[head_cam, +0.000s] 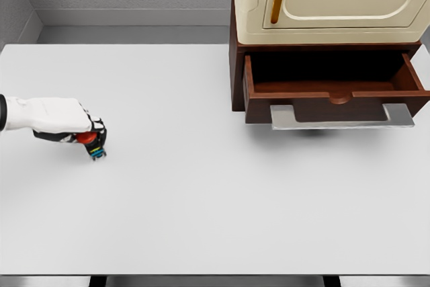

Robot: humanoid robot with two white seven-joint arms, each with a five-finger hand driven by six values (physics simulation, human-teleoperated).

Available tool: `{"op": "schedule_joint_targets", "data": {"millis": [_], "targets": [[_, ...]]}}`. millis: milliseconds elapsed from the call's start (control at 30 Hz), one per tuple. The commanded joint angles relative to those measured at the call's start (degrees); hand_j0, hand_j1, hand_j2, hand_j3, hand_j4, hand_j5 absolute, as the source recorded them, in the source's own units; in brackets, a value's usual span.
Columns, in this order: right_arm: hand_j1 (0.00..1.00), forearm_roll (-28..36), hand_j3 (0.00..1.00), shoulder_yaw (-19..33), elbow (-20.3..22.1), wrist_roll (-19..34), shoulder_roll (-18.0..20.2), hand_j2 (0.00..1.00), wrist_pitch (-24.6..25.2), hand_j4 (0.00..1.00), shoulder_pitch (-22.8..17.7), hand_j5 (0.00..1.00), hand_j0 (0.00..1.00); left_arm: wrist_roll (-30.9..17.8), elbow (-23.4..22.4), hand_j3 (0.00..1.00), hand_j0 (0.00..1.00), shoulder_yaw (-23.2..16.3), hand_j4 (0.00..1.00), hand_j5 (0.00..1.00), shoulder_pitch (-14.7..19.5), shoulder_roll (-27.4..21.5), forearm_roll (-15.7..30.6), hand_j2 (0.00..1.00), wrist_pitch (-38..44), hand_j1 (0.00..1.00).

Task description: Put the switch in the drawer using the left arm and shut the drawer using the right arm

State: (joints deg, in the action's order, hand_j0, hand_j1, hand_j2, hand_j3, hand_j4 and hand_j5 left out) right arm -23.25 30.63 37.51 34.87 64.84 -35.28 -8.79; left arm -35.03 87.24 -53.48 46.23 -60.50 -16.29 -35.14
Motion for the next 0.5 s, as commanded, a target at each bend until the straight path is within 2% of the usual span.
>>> {"op": "schedule_joint_targets", "data": {"millis": [0,100,133,200,267,300,333,400,467], "targets": [[1.0,-1.62,1.0,16.48,8.71,0.13,-5.78,1.0,0.28,1.0,-0.35,1.0,1.0,0.03,0.12,0.39,0.39,0.13,0.39,0.39,0.09,0.03,3.1,0.39,0.14,0.39],[1.0,-1.19,1.0,23.42,14.51,0.13,-10.0,1.0,0.28,1.0,-7.03,1.0,1.0,0.03,0.04,0.39,0.39,0.13,0.39,0.39,0.79,0.73,5.03,0.39,0.14,0.39],[1.0,-1.1,1.0,25.88,15.83,0.13,-10.79,1.0,0.28,1.0,-8.26,1.0,1.0,0.03,0.04,0.39,0.39,0.22,0.39,0.39,0.79,1.26,5.38,0.39,0.14,0.39],[1.0,-0.48,1.0,31.6,19.35,0.13,-12.28,1.0,0.28,1.0,-13.27,1.0,1.0,0.03,-0.05,0.39,0.39,0.31,0.39,0.39,1.23,1.35,7.32,0.39,0.14,0.39],[1.0,-0.57,1.0,30.99,23.83,0.13,-15.36,1.0,0.28,1.0,-14.06,1.0,1.0,0.03,-0.05,0.39,0.39,0.48,0.39,0.39,1.58,1.35,8.81,0.39,0.14,0.39],[1.0,-0.57,1.0,27.65,27.52,0.13,-16.15,1.0,0.28,1.0,-14.06,1.0,1.0,0.03,-0.05,0.39,0.39,0.57,0.39,0.39,1.67,2.13,9.08,0.39,0.14,0.39],[1.0,-0.66,1.0,27.12,31.12,0.13,-19.3,1.0,0.28,1.0,-13.89,1.0,1.0,0.03,-0.32,0.39,0.39,0.57,0.39,0.39,1.67,3.01,9.43,0.39,0.14,0.39],[1.0,-0.66,1.0,26.94,36.48,0.13,-22.83,1.0,0.28,1.0,-13.89,1.0,1.0,0.03,-0.76,0.39,0.39,0.57,0.39,0.39,2.02,4.6,10.13,0.39,0.14,0.39],[1.0,-0.66,1.0,27.65,40.36,0.13,-25.38,1.0,0.28,1.0,-16.08,1.0,1.0,0.03,-0.84,0.39,0.39,0.57,0.39,0.39,2.11,4.77,11.1,0.39,0.14,0.39]]}}
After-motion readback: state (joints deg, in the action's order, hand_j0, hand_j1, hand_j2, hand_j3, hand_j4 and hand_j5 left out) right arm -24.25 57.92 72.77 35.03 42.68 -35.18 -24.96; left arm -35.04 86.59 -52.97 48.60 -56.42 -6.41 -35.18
